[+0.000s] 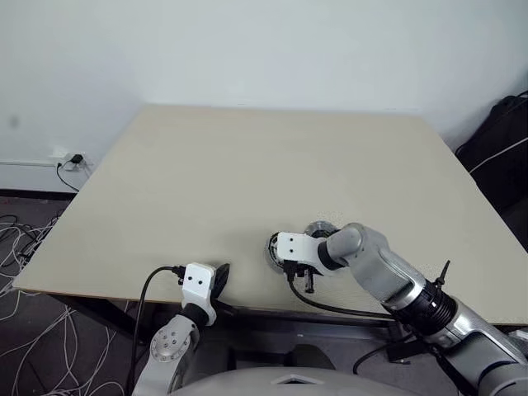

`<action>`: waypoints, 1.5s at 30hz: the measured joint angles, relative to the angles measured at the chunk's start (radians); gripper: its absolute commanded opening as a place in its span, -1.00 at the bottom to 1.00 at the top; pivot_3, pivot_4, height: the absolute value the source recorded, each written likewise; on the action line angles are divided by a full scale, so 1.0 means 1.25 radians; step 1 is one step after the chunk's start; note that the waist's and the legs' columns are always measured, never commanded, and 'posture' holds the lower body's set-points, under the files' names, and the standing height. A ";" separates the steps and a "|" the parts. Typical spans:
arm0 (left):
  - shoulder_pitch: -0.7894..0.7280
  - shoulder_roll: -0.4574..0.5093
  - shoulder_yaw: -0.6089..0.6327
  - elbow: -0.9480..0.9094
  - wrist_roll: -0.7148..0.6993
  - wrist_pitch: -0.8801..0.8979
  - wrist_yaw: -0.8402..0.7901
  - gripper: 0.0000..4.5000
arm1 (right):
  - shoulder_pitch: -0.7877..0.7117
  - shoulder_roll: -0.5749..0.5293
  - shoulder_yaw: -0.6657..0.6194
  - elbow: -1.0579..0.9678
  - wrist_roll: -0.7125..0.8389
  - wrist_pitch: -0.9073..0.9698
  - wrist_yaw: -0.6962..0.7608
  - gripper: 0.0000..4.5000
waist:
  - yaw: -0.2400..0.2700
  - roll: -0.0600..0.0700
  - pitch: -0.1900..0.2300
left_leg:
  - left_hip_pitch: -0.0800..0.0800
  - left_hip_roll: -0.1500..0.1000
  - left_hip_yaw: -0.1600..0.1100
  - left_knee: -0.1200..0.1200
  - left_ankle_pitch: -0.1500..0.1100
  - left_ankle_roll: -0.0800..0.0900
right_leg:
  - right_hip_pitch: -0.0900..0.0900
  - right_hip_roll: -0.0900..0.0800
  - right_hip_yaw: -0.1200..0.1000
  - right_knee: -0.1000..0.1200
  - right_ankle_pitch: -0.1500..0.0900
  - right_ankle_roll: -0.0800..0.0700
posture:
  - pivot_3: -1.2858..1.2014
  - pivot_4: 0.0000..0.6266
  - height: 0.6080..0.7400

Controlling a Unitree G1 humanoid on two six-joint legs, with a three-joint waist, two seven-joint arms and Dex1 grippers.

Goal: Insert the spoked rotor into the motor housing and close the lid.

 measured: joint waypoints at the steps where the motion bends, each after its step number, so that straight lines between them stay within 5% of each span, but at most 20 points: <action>1: 0.000 0.000 -0.001 -0.002 0.000 0.004 0.000 -0.98 | 0.002 -0.001 -0.005 -0.010 0.008 0.023 -0.007 -0.97 | 0.000 0.000 0.000 | 0.000 0.000 0.000 0.000 0.000 0.000 | 0.000 0.000 0.000 0.000 0.000 0.000 | 0.03 -1.00 1.00; 13: -0.004 -0.001 -0.006 0.000 0.000 0.005 -0.004 -0.98 | -0.014 -0.005 -0.052 -0.112 0.156 0.255 -0.086 -0.97 | -0.004 0.001 0.002 | 0.000 0.000 0.000 0.000 0.000 0.000 | 0.000 0.000 -0.001 0.000 0.000 0.000 | 0.03 -1.00 1.00; 28: 0.012 0.005 -0.013 -0.059 0.000 0.042 0.009 -0.98 | -0.030 0.149 -0.036 0.056 0.228 0.227 -0.267 -0.97 | -0.006 0.001 0.001 | 0.000 0.000 0.000 0.000 0.000 0.000 | 0.000 0.000 -0.001 0.000 0.000 0.000 | 0.03 -1.00 1.00; 35: 0.011 0.010 -0.011 -0.060 -0.001 0.047 0.012 -0.98 | -0.029 0.213 -0.062 0.082 0.249 0.215 -0.330 -0.03 | -0.008 0.001 0.001 | 0.001 0.000 0.000 0.000 0.000 0.000 | 0.000 0.000 -0.002 0.000 0.001 0.001 | 0.03 -1.00 1.00; 41: 0.011 0.013 -0.010 -0.060 -0.001 0.042 0.011 -0.98 | -0.025 0.276 -0.120 0.077 0.265 0.140 -0.393 -0.03 | -0.007 0.001 0.002 | 0.000 0.000 0.000 0.000 0.000 0.000 | -0.001 0.000 -0.002 0.000 0.001 0.001 | 0.03 -1.00 1.00; 45: 0.012 0.021 -0.006 -0.054 0.000 0.035 0.006 -0.98 | -0.003 0.290 -0.162 0.078 0.209 -0.049 -0.499 -0.03 | -0.006 0.002 0.002 | 0.000 0.000 0.000 -0.001 0.000 0.000 | -0.001 0.000 -0.002 0.000 0.001 0.001 | 0.03 -1.00 1.00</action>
